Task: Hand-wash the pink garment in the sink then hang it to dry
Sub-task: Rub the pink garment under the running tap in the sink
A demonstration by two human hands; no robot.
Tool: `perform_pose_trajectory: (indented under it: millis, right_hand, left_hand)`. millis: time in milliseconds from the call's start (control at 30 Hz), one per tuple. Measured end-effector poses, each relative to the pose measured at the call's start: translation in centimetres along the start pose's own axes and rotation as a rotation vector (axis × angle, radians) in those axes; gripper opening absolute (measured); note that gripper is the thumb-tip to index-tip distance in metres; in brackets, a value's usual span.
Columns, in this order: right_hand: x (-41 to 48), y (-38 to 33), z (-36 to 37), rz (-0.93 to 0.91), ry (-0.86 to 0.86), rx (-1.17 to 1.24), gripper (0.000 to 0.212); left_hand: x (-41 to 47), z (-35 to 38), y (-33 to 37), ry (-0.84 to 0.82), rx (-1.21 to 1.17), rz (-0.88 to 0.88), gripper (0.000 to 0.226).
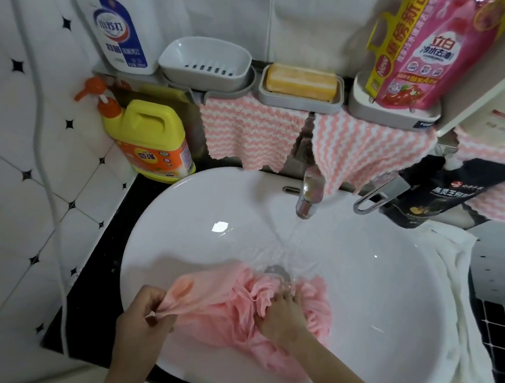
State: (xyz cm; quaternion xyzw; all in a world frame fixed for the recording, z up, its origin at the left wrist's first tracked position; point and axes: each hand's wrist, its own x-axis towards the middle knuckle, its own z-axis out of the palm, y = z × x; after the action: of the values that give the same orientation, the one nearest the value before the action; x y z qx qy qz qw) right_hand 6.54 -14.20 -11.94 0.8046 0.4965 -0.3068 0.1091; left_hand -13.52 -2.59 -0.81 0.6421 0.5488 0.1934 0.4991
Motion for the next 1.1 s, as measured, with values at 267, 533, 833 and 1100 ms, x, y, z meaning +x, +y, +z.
perform_pose_trajectory:
  millis: [267, 533, 833, 1100]
  right_hand:
    - [0.2, 0.3, 0.1, -0.007, 0.011, 0.023, 0.106]
    - [1.2, 0.6, 0.1, 0.018, 0.026, 0.054, 0.108]
    - [0.7, 1.9, -1.9, 0.149, 0.028, 0.525, 0.059]
    - [-1.4, 10.6, -14.7, 0.415, 0.999, 1.389, 0.009]
  left_hand:
    - [0.1, 0.5, 0.6, -0.027, 0.001, 0.051, 0.045]
    - [0.0, 0.3, 0.6, -0.054, -0.009, 0.089, 0.042]
    - [0.3, 0.1, 0.6, -0.069, -0.045, 0.101, 0.044]
    - [1.1, 1.1, 2.6, -0.054, -0.157, 0.182, 0.025]
